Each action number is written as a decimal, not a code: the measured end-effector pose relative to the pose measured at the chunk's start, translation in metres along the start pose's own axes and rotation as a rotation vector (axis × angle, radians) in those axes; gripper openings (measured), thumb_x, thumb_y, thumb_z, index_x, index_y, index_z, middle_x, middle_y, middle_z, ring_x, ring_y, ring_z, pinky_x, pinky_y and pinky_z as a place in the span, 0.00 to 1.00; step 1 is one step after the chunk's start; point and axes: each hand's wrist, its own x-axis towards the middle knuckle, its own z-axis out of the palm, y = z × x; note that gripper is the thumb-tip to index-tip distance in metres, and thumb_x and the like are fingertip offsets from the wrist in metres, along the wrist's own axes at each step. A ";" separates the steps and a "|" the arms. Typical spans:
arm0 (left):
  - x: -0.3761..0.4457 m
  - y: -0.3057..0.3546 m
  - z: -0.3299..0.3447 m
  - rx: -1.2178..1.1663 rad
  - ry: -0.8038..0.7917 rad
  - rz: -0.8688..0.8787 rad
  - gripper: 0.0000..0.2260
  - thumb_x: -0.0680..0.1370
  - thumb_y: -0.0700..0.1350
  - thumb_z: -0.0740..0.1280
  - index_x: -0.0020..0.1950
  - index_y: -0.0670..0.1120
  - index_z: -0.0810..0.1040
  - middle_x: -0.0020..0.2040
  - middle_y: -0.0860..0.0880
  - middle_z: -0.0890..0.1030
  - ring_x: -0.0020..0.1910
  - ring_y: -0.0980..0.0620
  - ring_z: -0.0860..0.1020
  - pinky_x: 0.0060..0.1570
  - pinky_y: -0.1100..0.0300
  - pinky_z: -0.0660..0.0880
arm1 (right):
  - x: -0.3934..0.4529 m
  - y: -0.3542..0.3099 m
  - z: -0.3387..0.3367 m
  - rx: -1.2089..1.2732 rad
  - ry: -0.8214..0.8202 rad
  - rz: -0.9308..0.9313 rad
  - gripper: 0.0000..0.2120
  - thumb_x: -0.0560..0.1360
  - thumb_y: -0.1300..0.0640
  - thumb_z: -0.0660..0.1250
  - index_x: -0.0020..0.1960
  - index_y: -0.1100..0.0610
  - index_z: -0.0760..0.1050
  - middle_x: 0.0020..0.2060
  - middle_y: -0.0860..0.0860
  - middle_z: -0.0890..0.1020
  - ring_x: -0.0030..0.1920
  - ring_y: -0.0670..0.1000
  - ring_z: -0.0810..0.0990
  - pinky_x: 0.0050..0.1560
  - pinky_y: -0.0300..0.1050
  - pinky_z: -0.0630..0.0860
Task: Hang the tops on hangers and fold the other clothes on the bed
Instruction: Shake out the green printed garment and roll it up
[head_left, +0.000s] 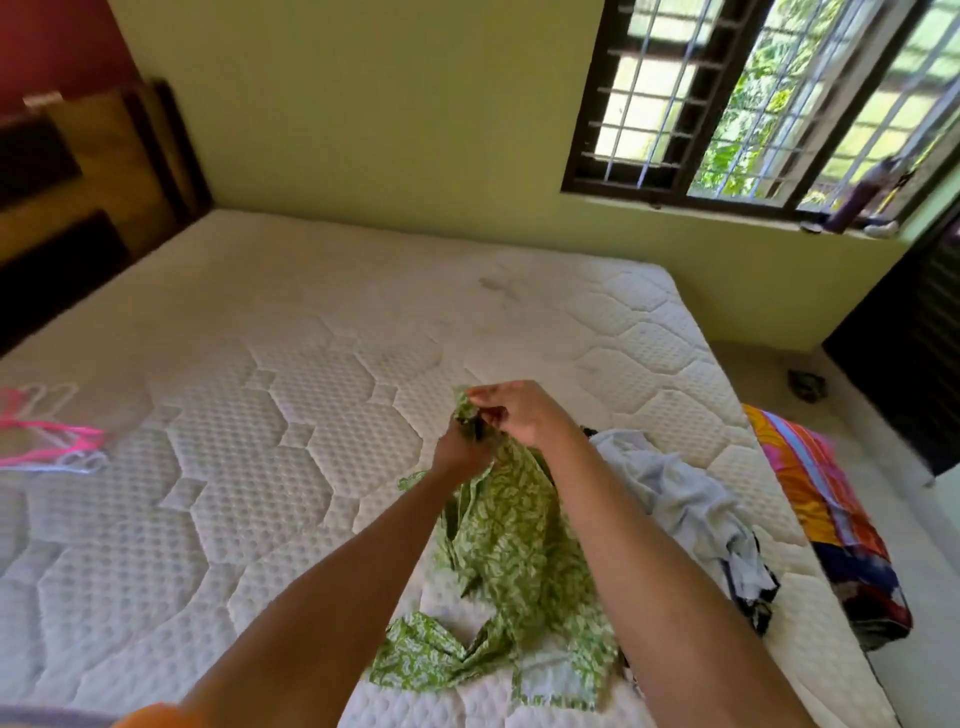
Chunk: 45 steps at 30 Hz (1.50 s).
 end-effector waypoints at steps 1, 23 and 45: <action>-0.003 0.030 -0.011 -0.020 0.080 0.046 0.18 0.75 0.47 0.66 0.62 0.43 0.73 0.57 0.42 0.80 0.55 0.43 0.78 0.55 0.51 0.75 | -0.006 -0.025 0.006 -0.038 -0.024 -0.065 0.08 0.72 0.73 0.65 0.38 0.63 0.77 0.34 0.52 0.81 0.40 0.48 0.77 0.41 0.37 0.74; -0.119 0.344 -0.268 -0.458 0.261 0.618 0.05 0.76 0.40 0.62 0.41 0.48 0.74 0.38 0.49 0.75 0.36 0.53 0.73 0.34 0.62 0.70 | -0.127 -0.324 0.126 -0.452 0.068 -0.960 0.20 0.72 0.61 0.64 0.60 0.65 0.62 0.42 0.54 0.74 0.43 0.54 0.77 0.45 0.54 0.78; -0.206 0.453 -0.393 -0.220 0.686 0.797 0.12 0.79 0.40 0.55 0.35 0.47 0.68 0.31 0.51 0.69 0.31 0.53 0.66 0.30 0.63 0.66 | -0.204 -0.410 0.148 -0.624 0.384 -1.052 0.10 0.75 0.63 0.62 0.52 0.67 0.77 0.47 0.61 0.80 0.49 0.58 0.80 0.36 0.42 0.70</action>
